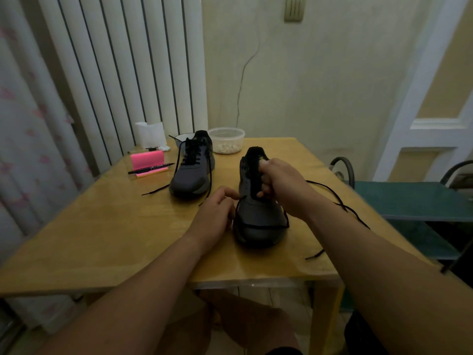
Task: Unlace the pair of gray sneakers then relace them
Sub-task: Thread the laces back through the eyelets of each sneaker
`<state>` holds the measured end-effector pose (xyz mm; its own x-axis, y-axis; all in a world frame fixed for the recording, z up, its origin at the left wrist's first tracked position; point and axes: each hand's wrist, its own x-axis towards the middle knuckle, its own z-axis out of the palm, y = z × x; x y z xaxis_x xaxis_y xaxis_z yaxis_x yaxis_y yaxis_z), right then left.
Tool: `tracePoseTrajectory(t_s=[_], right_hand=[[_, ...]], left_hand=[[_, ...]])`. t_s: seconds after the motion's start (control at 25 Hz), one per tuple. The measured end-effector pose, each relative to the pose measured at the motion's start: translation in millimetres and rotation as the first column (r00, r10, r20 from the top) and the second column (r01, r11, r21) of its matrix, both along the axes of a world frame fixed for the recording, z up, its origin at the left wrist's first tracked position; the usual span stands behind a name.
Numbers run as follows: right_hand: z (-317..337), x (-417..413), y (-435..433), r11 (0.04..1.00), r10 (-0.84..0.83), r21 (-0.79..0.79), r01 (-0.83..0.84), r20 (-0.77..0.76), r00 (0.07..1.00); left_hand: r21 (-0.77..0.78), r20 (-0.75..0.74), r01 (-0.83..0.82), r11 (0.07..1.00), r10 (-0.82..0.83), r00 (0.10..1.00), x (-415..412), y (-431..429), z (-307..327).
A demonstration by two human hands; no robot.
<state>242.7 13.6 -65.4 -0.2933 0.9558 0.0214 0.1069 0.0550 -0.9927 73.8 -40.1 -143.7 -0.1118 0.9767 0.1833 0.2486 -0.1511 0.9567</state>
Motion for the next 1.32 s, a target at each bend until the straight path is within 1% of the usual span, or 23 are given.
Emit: tracePoseTrajectory(t_s=[0.04, 0.08, 0.12, 0.16, 0.24, 0.28, 0.36, 0.44, 0.52, 0.56, 0.6, 0.64, 0.68, 0.76, 0.8, 0.84, 0.92, 1.04, 1.08, 1.2, 1.32], right_hand=[[4.1, -0.3, -2.9, 0.994, -0.015, 0.113, -0.008, 0.198, 0.980], [7.3, 0.6, -4.8, 0.973, -0.053, 0.227, -0.031, 0.355, 0.933], [9.1, 2.4, -5.7, 0.943, -0.096, 0.326, -0.069, 0.463, 0.881], [11.1, 4.3, -6.1, 0.911, -0.127, 0.396, -0.114, 0.533, 0.837], [11.6, 6.3, -5.7, 0.877, -0.140, 0.443, -0.184, 0.603, 0.785], [10.3, 7.6, -4.3, 0.878, -0.136, 0.440, -0.187, 0.604, 0.785], [9.3, 11.6, -2.1, 0.912, -0.110, 0.388, -0.135, 0.547, 0.830], [8.0, 17.5, -0.8, 0.951, -0.056, 0.296, -0.091, 0.452, 0.890], [8.2, 21.5, -0.2, 0.963, -0.017, 0.251, -0.097, 0.418, 0.908], [8.0, 21.8, 0.6, 0.959, -0.004, 0.256, -0.124, 0.449, 0.893], [7.3, 21.5, 1.8, 0.948, 0.004, 0.271, -0.166, 0.513, 0.858], [7.0, 21.4, 2.7, 0.931, 0.001, 0.291, -0.221, 0.603, 0.798], [7.4, 23.1, 4.1, 0.910, -0.014, 0.305, -0.280, 0.698, 0.716], [9.7, 32.7, 5.5, 0.878, -0.030, 0.287, -0.382, 0.831, 0.555], [11.8, 39.8, 5.3, 0.868, -0.022, 0.267, -0.419, 0.863, 0.504], [14.3, 48.0, 4.6, 0.860, -0.016, 0.257, -0.441, 0.877, 0.480], [18.8, 62.1, 3.2, 0.849, -0.037, 0.282, -0.446, 0.875, 0.483], [18.6, 78.4, 7.1, 0.816, -0.139, 0.352, -0.458, 0.889, 0.436], [18.5, 84.1, 11.1, 0.818, -0.176, 0.381, -0.432, 0.879, 0.442], [18.9, 101.8, 24.4, 0.835, -0.292, 0.478, -0.273, 0.805, 0.516], [15.5, 112.9, 33.5, 0.823, -0.413, 0.555, -0.122, 0.731, 0.543]], left_hand=[[0.006, -0.043, 0.002, 1.000, -0.002, 0.999, -0.4, -1.3, 2.0], [0.021, -0.104, 0.018, 1.000, -0.016, 0.994, -0.4, -3.7, 4.4], [0.033, -0.143, 0.038, 0.999, -0.032, 0.989, 0.5, -7.2, 7.0], [0.033, -0.164, 0.057, 0.998, -0.051, 0.985, 2.2, -8.7, 8.9], [-0.004, -0.169, 0.046, 0.999, -0.046, 0.985, 9.5, -10.1, 9.9], [-0.005, -0.186, 0.034, 0.999, -0.035, 0.982, 14.0, -9.4, 9.7], [0.032, -0.278, 0.023, 0.999, -0.013, 0.961, 21.0, -0.9, 5.9], [0.015, -0.342, 0.064, 0.998, -0.055, 0.938, 26.1, 5.4, 7.2], [-0.011, -0.360, 0.097, 0.995, -0.095, 0.928, 27.1, 10.9, 8.0], [-0.003, -0.367, 0.107, 0.994, -0.101, 0.925, 26.7, 12.3, 6.5], [0.017, -0.372, 0.123, 0.992, -0.108, 0.922, 26.1, 11.9, 4.1], [0.029, -0.381, 0.136, 0.990, -0.115, 0.918, 26.2, 10.1, 2.5], [0.033, -0.394, 0.143, 0.989, -0.119, 0.911, 26.6, 9.3, 1.1], [0.017, -0.437, 0.120, 0.993, -0.100, 0.894, 28.0, 7.6, -0.2], [0.010, -0.458, 0.096, 0.995, -0.080, 0.885, 29.1, 6.0, 0.4], [0.008, -0.473, 0.074, 0.997, -0.061, 0.879, 30.0, 4.8, 0.3], [-0.002, -0.496, 0.045, 0.999, -0.040, 0.867, 31.0, 3.5, 0.1], [-0.018, -0.525, 0.020, 1.000, -0.026, 0.851, 32.6, 3.3, -0.4], [-0.020, -0.530, 0.019, 1.000, -0.026, 0.848, 32.9, 3.4, -0.3], [-0.017, -0.525, 0.013, 1.000, -0.019, 0.851, 32.5, 3.6, 0.0], [-0.017, -0.520, 0.018, 1.000, -0.025, 0.854, 33.7, 3.2, 0.1]])
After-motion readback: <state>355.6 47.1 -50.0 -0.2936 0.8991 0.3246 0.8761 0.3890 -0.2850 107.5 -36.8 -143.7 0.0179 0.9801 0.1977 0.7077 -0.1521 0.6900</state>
